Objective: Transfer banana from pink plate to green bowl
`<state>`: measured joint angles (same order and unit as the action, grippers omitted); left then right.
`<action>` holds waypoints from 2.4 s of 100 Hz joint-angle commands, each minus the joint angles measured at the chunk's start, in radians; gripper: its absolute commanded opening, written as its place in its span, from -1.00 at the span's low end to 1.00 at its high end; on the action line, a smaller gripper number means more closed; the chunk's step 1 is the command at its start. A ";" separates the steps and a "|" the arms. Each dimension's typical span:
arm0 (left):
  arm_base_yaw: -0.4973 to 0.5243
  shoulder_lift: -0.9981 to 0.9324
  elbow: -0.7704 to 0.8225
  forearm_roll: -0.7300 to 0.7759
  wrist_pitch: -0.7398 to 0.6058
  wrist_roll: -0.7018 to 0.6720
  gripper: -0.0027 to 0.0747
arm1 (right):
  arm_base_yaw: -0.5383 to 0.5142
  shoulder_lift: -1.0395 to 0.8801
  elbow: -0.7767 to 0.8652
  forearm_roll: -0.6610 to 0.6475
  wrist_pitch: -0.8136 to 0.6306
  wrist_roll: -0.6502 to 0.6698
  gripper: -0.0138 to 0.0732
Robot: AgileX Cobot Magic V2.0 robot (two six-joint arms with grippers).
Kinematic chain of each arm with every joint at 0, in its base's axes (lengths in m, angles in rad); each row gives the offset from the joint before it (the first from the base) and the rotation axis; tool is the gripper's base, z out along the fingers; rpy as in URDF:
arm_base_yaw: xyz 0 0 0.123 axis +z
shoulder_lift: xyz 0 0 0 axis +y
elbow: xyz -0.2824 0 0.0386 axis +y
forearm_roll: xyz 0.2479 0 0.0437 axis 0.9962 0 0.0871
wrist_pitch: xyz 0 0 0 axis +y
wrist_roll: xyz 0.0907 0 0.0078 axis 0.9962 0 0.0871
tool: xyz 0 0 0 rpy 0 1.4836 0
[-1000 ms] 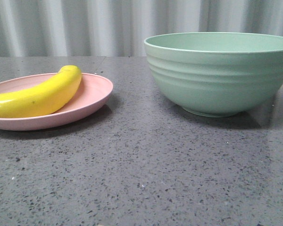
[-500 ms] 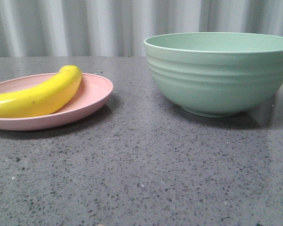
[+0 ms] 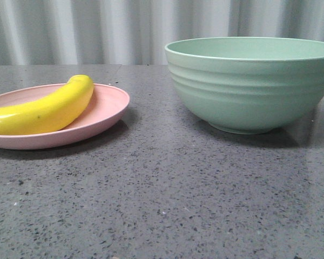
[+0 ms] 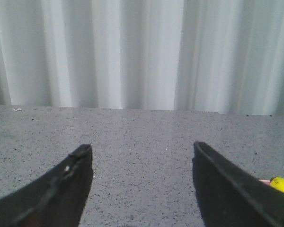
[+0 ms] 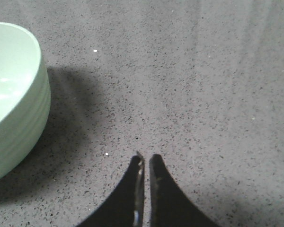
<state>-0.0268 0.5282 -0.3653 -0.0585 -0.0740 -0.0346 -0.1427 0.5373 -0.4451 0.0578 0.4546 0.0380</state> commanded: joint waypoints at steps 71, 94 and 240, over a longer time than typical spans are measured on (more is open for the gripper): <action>-0.425 0.427 -0.389 0.083 0.447 0.024 0.16 | -0.003 0.083 -0.038 0.016 -0.077 -0.010 -0.83; -0.522 0.631 -0.520 0.083 0.610 0.137 0.16 | -0.003 0.083 -0.038 0.016 -0.071 -0.010 -0.83; -0.520 0.880 -0.785 -0.059 0.903 0.299 -0.98 | 0.306 0.184 -0.350 0.055 0.250 -0.030 -0.79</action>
<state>-0.5429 1.4605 -1.0850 -0.0379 0.8500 0.2193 0.1116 0.6819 -0.7171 0.0862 0.7504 0.0201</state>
